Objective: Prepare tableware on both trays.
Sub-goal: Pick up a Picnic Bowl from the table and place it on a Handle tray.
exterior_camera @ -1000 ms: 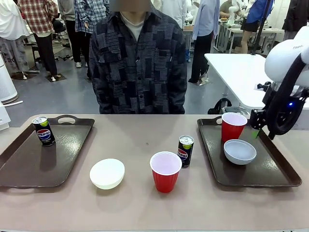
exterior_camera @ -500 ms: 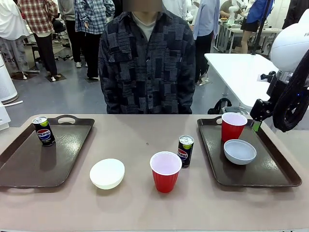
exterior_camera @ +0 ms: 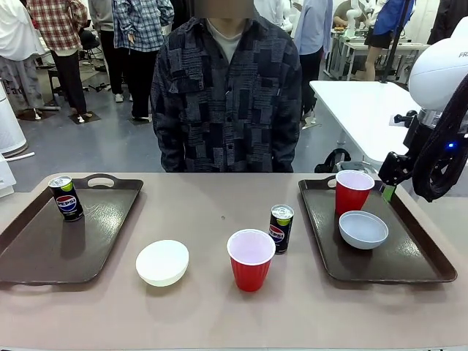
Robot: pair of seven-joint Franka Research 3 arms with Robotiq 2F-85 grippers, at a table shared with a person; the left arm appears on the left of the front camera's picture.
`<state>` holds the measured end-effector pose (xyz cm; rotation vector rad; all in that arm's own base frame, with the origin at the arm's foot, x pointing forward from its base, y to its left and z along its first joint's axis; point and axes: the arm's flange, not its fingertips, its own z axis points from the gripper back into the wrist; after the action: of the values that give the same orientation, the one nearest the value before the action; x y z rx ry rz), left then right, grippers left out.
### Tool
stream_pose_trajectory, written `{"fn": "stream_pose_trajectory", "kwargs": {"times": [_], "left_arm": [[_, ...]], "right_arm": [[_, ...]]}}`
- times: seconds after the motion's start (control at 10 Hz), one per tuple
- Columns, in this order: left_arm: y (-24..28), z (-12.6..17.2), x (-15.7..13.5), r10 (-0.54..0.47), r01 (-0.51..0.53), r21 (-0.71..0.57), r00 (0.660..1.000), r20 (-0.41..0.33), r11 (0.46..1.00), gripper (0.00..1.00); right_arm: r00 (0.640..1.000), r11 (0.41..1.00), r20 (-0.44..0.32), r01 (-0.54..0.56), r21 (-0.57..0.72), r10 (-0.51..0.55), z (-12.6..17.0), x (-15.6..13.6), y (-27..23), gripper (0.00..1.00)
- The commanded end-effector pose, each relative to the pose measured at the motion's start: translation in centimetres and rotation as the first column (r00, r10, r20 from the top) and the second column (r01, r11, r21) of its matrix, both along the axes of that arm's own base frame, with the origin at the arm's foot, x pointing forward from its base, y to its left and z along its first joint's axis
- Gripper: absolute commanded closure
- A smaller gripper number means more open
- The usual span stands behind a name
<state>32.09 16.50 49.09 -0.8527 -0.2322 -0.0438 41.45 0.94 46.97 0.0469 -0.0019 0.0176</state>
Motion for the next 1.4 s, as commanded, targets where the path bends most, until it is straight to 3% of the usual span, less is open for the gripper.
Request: {"fn": "stream_pose_trajectory", "kwargs": {"times": [0.0,0.2,0.3,0.4,0.5,0.7,1.0,1.3], "left_arm": [[0.0,0.0,-0.1,-0.002,0.002,-0.012,1.000,0.010,1.000,0.00],[0.0,0.0,-0.1,-0.002,0.002,-0.012,1.000,0.010,1.000,0.00],[0.0,0.0,-0.1,-0.002,0.002,-0.012,1.000,0.010,1.000,0.00],[0.0,0.0,-0.1,-0.002,0.002,-0.012,1.000,0.010,1.000,0.00],[0.0,0.0,-0.1,-0.002,0.002,-0.012,1.000,0.010,1.000,0.00],[0.0,0.0,0.0,0.000,0.000,0.000,1.000,0.000,1.000,0.00],[-6.2,3.5,0.2,0.040,-0.048,0.300,0.999,0.034,0.953,0.00],[-14.9,4.7,0.5,-0.009,-0.032,0.497,0.997,0.080,0.867,0.00]], "right_arm": [[1.000,1.000,0.007,-0.003,0.001,0.003,-0.1,0.2,0.0,0.04],[1.000,1.000,0.000,0.000,0.000,0.000,0.0,0.0,0.0,0.04],[0.988,0.976,-0.119,-0.077,0.204,0.103,0.3,-2.5,-0.8,0.04],[0.974,0.912,-0.167,-0.077,0.403,0.156,0.9,-3.4,-2.2,0.04],[0.975,0.827,-0.171,-0.021,0.561,0.141,1.4,-3.4,-4.2,0.04],[0.990,0.723,-0.134,0.055,0.689,0.053,2.5,-4.0,-9.1,0.04],[0.997,0.552,-0.068,0.075,0.830,-0.033,3.2,-7.2,-16.6,0.04],[0.995,0.470,-0.071,0.093,0.878,-0.065,2.2,-8.5,-20.5,0.04]]}}
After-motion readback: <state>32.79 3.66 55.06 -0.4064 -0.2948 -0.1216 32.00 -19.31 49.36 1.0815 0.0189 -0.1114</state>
